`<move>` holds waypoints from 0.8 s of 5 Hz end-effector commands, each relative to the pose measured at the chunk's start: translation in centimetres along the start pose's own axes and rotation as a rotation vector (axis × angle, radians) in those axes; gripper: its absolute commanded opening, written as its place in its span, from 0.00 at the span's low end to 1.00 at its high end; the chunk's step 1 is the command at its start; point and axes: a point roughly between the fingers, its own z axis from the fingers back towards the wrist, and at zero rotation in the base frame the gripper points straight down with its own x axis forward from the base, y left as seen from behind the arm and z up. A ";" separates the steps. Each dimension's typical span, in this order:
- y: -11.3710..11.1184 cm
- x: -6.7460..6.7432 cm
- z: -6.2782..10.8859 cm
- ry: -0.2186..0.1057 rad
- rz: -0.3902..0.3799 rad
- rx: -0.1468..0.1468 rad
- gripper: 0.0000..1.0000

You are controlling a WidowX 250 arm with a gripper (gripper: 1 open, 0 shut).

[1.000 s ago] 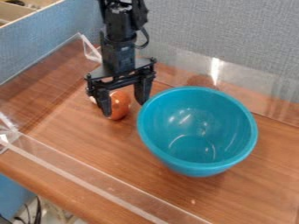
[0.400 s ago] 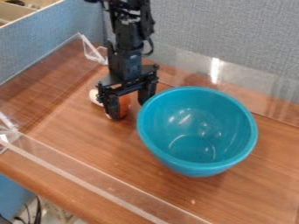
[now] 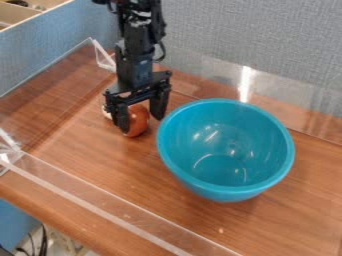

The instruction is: Put the mushroom in the blue bowl

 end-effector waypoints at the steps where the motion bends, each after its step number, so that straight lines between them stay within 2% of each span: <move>1: -0.4 1.8 1.2 -0.033 -0.057 -0.045 0.00; 2: -0.4 1.8 1.2 -0.032 -0.102 -0.050 0.00; 4: -0.1 2.0 2.7 -0.027 -0.175 -0.089 0.00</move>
